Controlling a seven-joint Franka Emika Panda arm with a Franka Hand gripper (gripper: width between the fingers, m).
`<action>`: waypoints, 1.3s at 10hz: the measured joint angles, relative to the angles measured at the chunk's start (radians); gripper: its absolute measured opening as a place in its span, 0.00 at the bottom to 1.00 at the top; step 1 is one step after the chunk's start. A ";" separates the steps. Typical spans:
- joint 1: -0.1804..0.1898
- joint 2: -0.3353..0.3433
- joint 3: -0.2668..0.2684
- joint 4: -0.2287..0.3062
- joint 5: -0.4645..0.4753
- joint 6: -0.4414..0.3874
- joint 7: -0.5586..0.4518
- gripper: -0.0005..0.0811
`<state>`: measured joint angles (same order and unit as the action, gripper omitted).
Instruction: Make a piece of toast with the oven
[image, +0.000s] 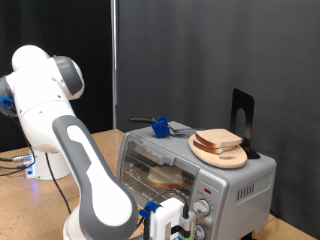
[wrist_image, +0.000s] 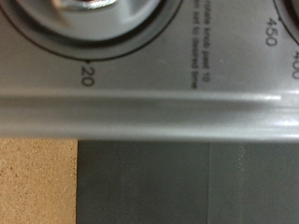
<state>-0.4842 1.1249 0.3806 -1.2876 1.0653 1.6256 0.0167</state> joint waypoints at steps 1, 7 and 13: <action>0.002 0.000 -0.001 0.002 0.000 0.001 0.031 0.01; 0.013 0.008 -0.010 0.024 -0.007 -0.008 0.132 0.01; -0.015 0.102 0.049 0.110 -0.008 -0.081 -0.503 0.01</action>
<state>-0.4989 1.2271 0.4292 -1.1774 1.0573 1.5448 -0.4862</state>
